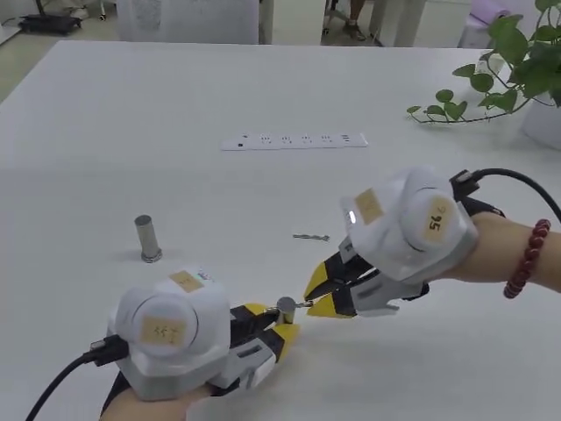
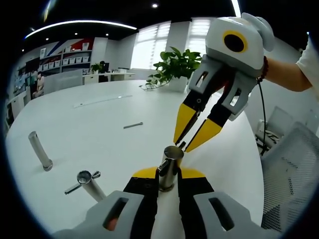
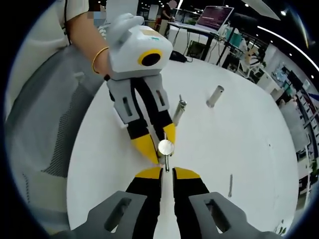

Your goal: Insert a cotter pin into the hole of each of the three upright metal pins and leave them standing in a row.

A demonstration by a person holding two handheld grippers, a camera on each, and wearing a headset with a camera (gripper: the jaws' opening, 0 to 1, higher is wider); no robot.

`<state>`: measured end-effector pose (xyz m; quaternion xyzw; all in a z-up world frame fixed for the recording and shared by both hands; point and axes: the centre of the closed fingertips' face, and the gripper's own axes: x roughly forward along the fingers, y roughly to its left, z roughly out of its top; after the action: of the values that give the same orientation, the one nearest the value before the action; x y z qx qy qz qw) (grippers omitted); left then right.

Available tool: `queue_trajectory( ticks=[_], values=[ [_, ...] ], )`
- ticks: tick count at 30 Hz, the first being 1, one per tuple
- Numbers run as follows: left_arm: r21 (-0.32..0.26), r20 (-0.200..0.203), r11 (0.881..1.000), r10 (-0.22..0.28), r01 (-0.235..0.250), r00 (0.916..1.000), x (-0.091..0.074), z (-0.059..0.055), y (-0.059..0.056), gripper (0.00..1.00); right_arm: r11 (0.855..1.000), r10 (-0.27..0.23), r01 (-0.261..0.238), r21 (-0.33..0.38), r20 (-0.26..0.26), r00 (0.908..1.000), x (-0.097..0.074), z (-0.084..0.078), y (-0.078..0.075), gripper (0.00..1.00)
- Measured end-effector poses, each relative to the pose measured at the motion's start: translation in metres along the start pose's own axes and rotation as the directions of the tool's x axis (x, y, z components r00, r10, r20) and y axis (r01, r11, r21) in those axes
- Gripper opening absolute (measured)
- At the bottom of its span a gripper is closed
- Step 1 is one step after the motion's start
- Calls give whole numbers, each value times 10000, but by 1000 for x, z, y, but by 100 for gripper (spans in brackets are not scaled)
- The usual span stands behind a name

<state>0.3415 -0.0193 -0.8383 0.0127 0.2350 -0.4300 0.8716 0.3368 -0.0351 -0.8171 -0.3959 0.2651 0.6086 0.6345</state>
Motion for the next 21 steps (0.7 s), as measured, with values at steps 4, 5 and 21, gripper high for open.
queue_trajectory(
  ticks=[4, 5, 21],
  values=[
    [7, -10, 10000, 17, -17, 10000, 0, -1, 0, 13, 9999, -47, 48, -110, 95, 9999, -2, 1, 0, 7],
    [7, -10, 10000, 16, -16, 10000, 0, -1, 0, 13, 9998, -18, 20, -185, 125, 9999, -2, 1, 0, 6],
    [-186, 75, 9998, -43, 44, 10000, 0, -2, 1, 13, 9997, 89, -81, -251, 300, 9995, 2, 8, 3, 5]
  ],
)
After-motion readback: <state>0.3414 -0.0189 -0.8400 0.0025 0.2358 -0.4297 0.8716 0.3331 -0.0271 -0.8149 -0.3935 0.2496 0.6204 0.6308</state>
